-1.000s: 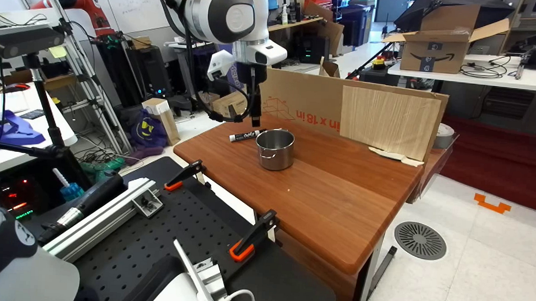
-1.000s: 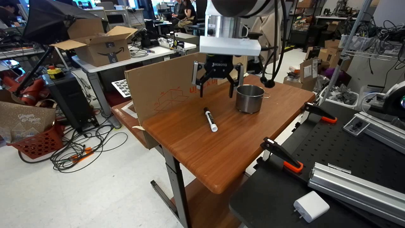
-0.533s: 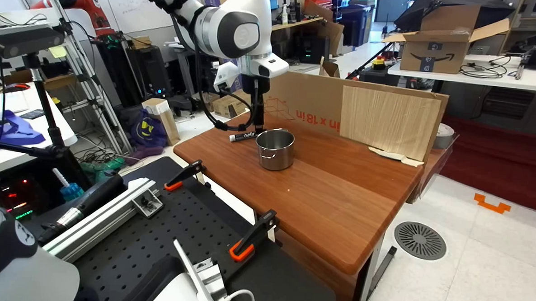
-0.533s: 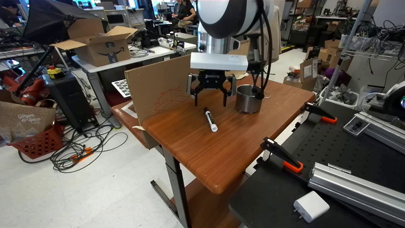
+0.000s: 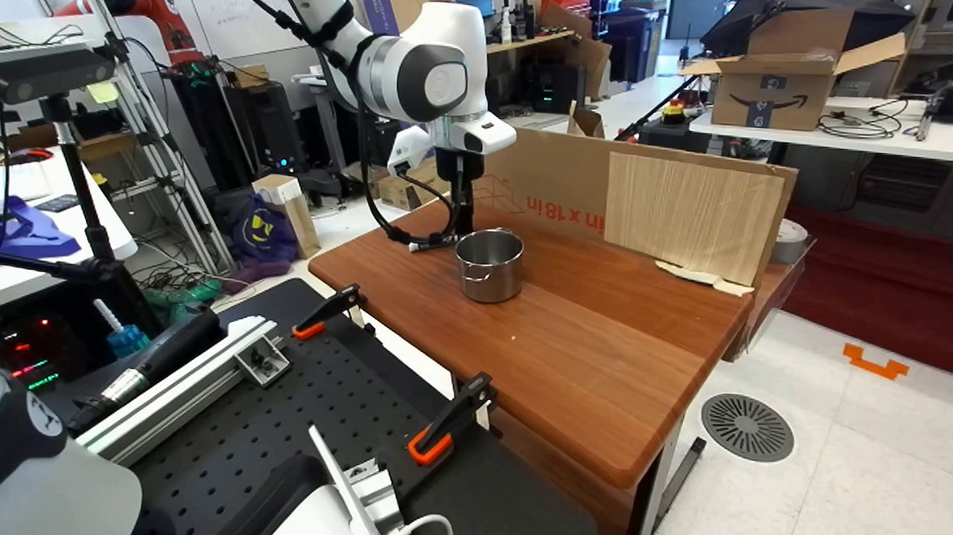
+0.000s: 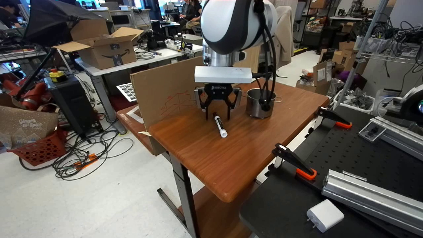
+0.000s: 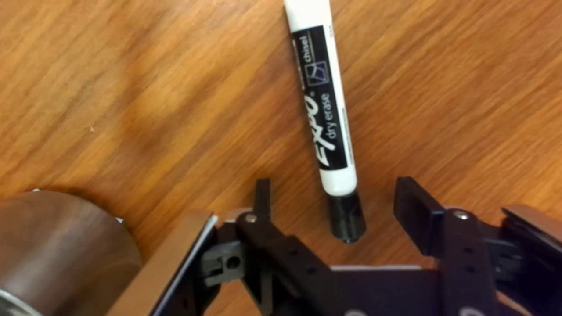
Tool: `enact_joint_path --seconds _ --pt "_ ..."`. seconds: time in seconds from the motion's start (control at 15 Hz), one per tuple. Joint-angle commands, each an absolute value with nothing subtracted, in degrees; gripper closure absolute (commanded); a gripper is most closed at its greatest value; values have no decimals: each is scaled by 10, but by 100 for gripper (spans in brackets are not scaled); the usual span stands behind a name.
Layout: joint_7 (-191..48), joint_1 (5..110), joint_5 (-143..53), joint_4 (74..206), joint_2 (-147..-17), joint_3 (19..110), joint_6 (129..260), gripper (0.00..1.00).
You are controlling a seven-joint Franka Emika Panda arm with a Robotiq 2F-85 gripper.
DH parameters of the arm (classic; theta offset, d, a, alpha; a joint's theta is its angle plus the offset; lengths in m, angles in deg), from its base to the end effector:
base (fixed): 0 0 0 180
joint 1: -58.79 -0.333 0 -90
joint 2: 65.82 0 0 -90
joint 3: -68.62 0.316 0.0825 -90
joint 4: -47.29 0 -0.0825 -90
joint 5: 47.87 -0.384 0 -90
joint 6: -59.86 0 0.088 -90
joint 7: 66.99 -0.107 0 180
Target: Put the marker inside the pot
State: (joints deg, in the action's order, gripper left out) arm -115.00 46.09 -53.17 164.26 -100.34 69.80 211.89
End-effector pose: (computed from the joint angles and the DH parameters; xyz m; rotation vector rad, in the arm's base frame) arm 0.5751 0.1396 0.1424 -2.9119 1.0315 0.0319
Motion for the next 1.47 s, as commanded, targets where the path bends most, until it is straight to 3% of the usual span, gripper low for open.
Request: enact_joint_path --seconds 0.0,0.33,0.4,1.0,1.4 --pt "-1160 444 -538 1624 -1019 682 2122 58" --pt "-1155 447 -541 1632 -1004 684 2120 96" --pt "-1155 447 -540 1636 -997 685 2119 99" --pt "-1178 421 -498 1719 -885 652 2131 95" --pt "-1289 427 -344 1831 -742 595 2141 95"
